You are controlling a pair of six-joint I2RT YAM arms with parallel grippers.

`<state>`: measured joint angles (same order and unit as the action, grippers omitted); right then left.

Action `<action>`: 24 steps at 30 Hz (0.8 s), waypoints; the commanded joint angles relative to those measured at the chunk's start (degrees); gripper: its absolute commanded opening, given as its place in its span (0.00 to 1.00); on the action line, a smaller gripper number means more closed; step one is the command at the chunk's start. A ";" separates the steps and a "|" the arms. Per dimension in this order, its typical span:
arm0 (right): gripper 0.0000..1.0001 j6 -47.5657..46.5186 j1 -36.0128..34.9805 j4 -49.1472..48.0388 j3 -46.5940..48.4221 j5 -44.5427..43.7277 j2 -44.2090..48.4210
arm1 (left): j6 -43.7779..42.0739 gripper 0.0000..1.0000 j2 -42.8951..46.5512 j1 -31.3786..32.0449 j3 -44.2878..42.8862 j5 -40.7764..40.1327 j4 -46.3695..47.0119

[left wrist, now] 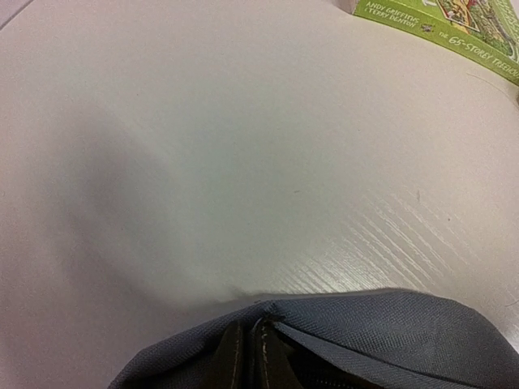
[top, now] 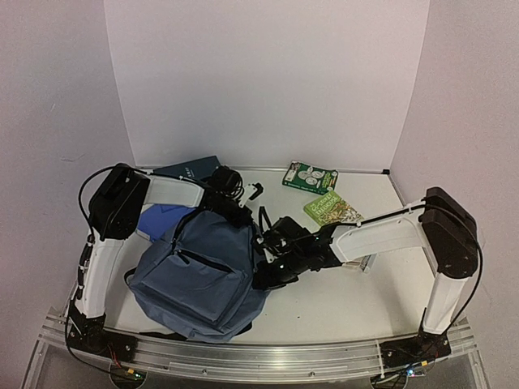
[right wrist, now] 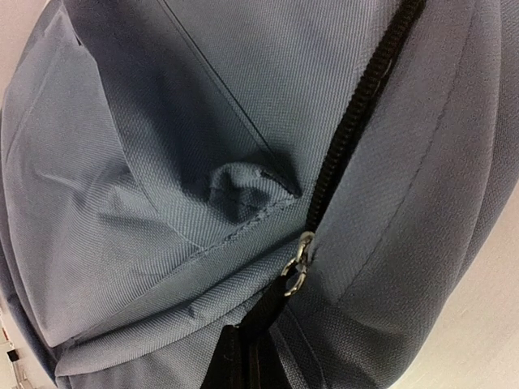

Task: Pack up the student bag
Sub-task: Unzip the student bag at the center of the board.

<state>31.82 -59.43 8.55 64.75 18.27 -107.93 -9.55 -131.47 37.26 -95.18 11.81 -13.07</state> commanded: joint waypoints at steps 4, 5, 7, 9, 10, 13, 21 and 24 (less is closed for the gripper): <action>0.00 2.33 -3.91 5.64 -1.94 4.84 6.94 | 6.29 0.01 5.84 -2.34 1.76 -4.74 2.84; 0.02 2.55 -3.92 5.95 -2.03 4.05 8.13 | 7.44 0.03 6.97 -2.36 1.80 -3.88 2.61; 0.19 3.06 -3.92 6.84 -1.93 0.88 10.64 | 9.23 0.15 9.95 -2.36 2.30 -1.77 2.35; 0.36 3.20 -3.69 8.11 -1.24 -2.96 12.42 | 13.08 0.33 13.78 -2.36 3.61 0.06 2.27; 0.41 3.02 -3.21 8.59 -0.82 -4.14 13.07 | 14.90 0.40 15.49 -2.36 4.46 0.87 2.26; 0.58 1.40 -0.43 9.20 0.30 -6.39 13.26 | 22.57 0.61 22.11 -2.84 8.91 2.51 2.59; 0.75 -9.52 10.82 8.10 7.43 -5.98 4.67 | 46.16 0.81 38.01 -8.39 29.09 7.79 3.45; 0.78 -13.38 13.53 7.48 12.56 -3.68 -0.29 | 50.32 0.85 43.22 -10.04 35.40 10.21 2.45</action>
<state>25.73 -48.67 16.81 70.89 13.53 -102.85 29.19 -93.19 29.40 -67.14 18.07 -9.44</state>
